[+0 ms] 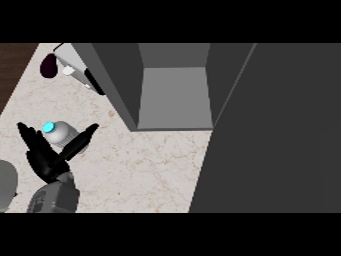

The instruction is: Pick up the bottled water, place it into the cabinet and close the cabinet

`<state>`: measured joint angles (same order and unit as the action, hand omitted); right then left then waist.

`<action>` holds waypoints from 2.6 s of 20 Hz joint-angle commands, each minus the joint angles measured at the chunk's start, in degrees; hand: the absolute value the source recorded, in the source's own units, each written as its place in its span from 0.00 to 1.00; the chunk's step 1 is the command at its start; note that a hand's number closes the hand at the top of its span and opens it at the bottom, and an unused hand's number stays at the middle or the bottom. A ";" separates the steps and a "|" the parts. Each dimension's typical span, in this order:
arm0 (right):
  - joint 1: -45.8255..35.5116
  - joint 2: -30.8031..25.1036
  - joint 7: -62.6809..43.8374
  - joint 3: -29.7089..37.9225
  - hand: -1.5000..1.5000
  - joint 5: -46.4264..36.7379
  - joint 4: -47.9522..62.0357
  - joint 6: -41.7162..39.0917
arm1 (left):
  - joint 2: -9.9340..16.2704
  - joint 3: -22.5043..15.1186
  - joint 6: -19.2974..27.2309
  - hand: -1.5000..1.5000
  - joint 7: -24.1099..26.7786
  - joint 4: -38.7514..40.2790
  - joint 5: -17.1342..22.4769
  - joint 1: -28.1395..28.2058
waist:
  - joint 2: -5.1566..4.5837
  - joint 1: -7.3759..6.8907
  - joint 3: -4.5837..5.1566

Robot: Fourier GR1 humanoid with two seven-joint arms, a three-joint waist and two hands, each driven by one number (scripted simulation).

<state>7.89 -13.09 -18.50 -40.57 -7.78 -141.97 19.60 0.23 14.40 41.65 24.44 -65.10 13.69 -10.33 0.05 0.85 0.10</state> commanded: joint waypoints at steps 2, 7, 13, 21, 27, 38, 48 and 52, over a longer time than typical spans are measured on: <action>-2.13 -1.77 -8.36 1.00 0.00 -6.83 -8.96 0.10 | 1.07 2.41 -2.79 0.00 4.40 5.57 3.67 -1.20 | 0.01 -0.29 0.01; 3.45 -3.18 0.69 -3.09 0.00 -6.36 -5.43 0.79 | 0.56 4.87 -2.86 0.00 12.36 15.07 7.04 -5.11 | 0.00 -0.10 -0.06; 0.05 -3.07 -4.09 -2.71 0.00 -6.80 -8.66 2.21 | 0.14 7.51 -7.32 0.00 18.39 20.72 9.54 -4.32 | 0.05 -0.19 -0.02; -3.01 -1.31 -4.42 -2.81 0.00 -6.04 -4.78 3.34 | 2.36 11.28 -14.59 0.00 27.79 31.83 15.02 -9.01 | -0.10 -0.09 0.00; -1.86 -4.28 -6.96 -3.26 0.00 -7.12 -9.26 3.94 | 0.61 11.52 -17.21 0.00 32.89 33.10 16.90 -9.24 | 0.01 0.17 0.02; -1.85 -2.92 -3.96 -6.28 0.00 -8.97 -5.08 6.21 | 2.97 12.72 -25.36 1.00 36.02 38.13 19.22 -11.28 | 0.04 -0.19 -0.01; -3.88 -5.83 -0.43 -0.69 0.00 -1.96 -1.65 5.20 | 3.40 -8.77 -52.01 1.00 27.68 38.79 4.11 -7.65 | 0.33 -0.20 -0.05; -4.27 -7.11 -3.58 2.40 0.00 0.54 -4.34 4.20 | 1.83 -11.08 -51.82 1.00 29.39 32.29 3.06 -4.88 | 0.17 -1.03 -0.13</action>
<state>3.76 -18.34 -18.06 -41.91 -7.68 -140.63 25.16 3.25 7.32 -6.74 51.86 -28.76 19.40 -18.60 0.35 0.66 0.04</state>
